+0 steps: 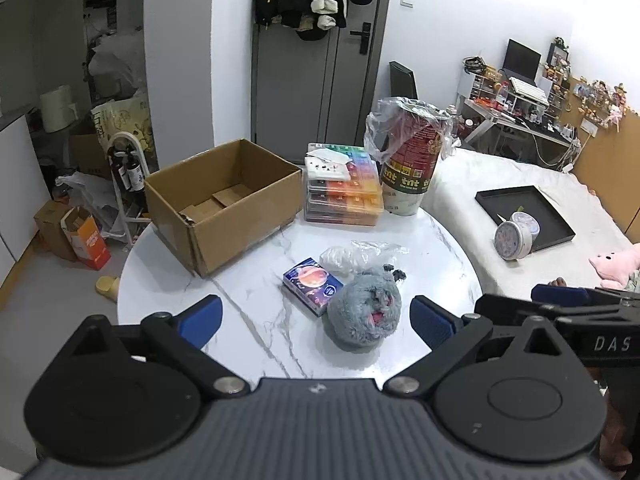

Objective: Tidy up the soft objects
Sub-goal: 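Close the right gripper on the grey plush toy with pink ears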

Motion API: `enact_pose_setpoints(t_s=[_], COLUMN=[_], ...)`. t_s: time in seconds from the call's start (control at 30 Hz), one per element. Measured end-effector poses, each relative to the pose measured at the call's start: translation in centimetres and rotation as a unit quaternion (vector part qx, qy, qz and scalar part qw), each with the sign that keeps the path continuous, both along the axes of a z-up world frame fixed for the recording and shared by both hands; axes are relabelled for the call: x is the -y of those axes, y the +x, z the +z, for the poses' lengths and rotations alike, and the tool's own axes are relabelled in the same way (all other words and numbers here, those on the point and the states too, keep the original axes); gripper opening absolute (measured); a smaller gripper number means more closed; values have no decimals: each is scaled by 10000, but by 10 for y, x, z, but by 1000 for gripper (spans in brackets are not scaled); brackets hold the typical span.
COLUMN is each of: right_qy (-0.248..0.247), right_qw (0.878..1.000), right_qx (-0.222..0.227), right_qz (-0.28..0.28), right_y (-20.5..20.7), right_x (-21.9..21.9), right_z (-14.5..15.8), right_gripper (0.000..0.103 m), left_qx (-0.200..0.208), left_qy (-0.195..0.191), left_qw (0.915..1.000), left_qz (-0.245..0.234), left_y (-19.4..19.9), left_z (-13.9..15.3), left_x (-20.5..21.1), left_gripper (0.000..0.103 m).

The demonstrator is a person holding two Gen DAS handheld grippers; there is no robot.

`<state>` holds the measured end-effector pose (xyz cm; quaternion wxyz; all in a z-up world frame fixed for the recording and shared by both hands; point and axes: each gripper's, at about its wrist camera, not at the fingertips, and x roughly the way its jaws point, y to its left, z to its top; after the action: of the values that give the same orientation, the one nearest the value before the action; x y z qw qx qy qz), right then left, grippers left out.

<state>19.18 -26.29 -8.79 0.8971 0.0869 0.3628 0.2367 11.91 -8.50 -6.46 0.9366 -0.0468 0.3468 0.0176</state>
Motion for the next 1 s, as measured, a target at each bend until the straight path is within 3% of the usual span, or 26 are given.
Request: enact_pose_setpoints(t_s=[0.1,0.27,0.43,0.57,0.7,1.0], right_qy=[175,403,587,729,1034,1856], right_qw=[9998,9985,9959,9920,9873,9686], right_qx=[-92,-273,-613,-932,-1052,-1467], right_qz=[-86,-235,-321,-432,-584,-764], right_y=[5,13,26,35,41,58], right_x=[5,11,14,20,31,40], right_z=[-9,-26,-54,-77,-89,-121], right_gripper=[103,103,102,89,82,60], left_qx=[-27,-52,-215,-537,-789,-858], left_qy=[-81,-185,-360,-520,-676,-690], left_qw=[10000,9998,9988,9970,9943,9932], left_qz=[-20,-45,-238,-189,-232,-368], left_y=[8,25,42,60,76,99], left_z=[-7,-17,-34,-55,-70,-83], left_x=[-1,-1,0,-5,-6,0], left_gripper=[95,74,60,44,40,36])
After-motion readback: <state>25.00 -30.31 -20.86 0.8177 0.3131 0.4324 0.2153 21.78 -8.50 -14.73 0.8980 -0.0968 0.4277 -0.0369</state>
